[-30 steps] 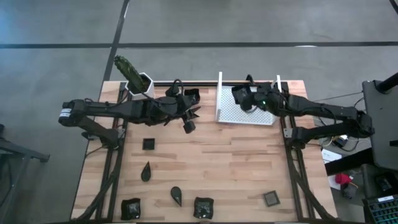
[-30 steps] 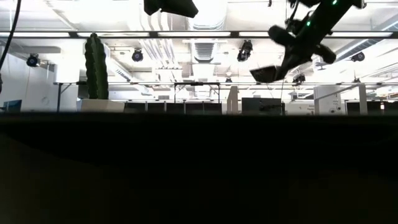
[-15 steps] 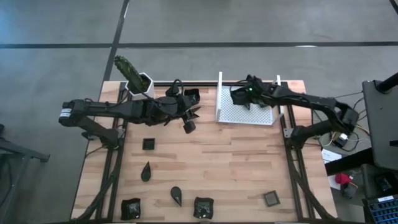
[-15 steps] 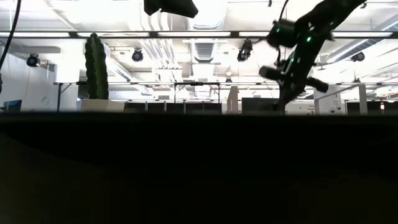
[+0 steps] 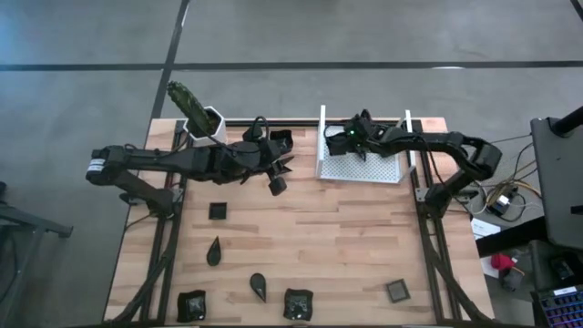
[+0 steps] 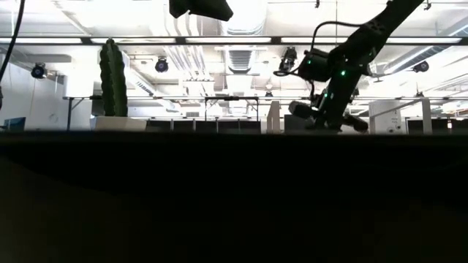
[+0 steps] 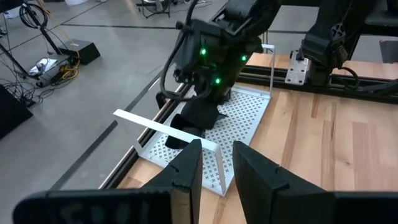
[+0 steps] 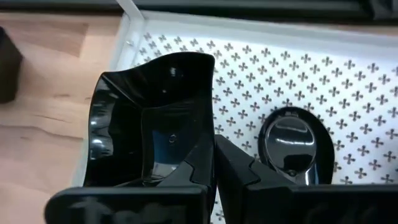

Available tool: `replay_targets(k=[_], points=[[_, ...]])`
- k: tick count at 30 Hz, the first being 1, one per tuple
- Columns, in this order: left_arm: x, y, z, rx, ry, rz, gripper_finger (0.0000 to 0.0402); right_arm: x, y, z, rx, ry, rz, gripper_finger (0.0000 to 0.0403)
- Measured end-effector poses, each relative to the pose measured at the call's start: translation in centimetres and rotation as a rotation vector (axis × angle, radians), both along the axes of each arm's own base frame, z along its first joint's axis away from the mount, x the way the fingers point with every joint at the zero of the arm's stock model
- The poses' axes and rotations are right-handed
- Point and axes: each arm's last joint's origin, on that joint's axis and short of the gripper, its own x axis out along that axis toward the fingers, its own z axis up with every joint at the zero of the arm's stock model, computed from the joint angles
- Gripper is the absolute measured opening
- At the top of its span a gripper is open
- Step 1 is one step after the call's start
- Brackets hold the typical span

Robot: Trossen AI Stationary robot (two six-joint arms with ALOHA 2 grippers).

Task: Pick & Place Mini shaped plates
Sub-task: Put the black distorted square plate on the shelf

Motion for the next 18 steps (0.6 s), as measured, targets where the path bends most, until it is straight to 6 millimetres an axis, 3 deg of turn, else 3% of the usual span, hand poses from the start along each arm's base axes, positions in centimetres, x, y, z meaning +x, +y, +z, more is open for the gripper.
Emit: replay_targets(k=[18], points=[[0.0, 0.0, 0.0, 0.0, 0.001, -0.001, 0.0084, 0.7, -0.4, -2.1, 0.046, 0.001, -0.035, 0.0017]])
